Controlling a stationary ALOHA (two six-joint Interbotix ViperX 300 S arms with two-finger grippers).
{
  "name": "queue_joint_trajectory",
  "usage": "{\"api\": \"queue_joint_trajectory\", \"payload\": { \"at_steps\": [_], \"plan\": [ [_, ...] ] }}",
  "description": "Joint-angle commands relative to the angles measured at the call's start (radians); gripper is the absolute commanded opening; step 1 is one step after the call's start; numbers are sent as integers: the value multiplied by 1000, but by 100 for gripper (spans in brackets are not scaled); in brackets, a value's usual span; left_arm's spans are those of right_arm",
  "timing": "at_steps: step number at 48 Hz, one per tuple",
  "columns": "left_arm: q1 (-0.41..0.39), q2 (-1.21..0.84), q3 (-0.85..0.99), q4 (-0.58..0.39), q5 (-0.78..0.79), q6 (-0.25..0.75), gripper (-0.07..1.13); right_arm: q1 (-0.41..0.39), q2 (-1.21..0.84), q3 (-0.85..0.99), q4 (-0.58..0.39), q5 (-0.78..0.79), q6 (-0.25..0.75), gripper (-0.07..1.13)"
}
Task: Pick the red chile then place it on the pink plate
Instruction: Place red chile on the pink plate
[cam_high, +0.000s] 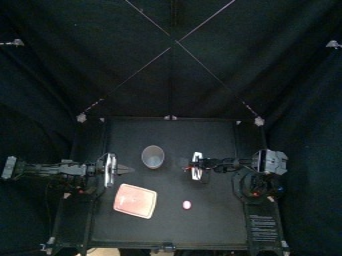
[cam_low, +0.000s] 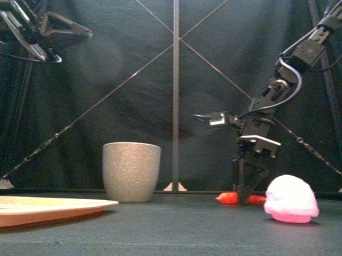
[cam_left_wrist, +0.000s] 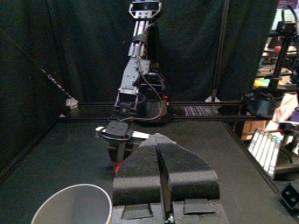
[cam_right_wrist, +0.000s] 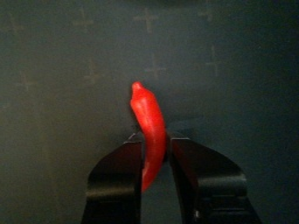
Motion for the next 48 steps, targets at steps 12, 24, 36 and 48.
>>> {"api": "queue_joint_trajectory", "payload": {
  "at_steps": [12, 24, 36, 48],
  "plan": [
    [0, -3, -9, 2, -3, 2, -2, 192, -49, -238, 2, -3, -3, 55],
    [2, -3, -9, 2, -3, 2, -2, 333, 109, -459, -100, -6, -6, 55],
    [2, -9, -8, 2, -2, 2, -2, 382, 333, -716, -184, 5, -11, 55],
    [2, -11, -6, 2, -2, 2, -2, 387, 442, -887, -167, 18, -17, 56]
  ]
}}
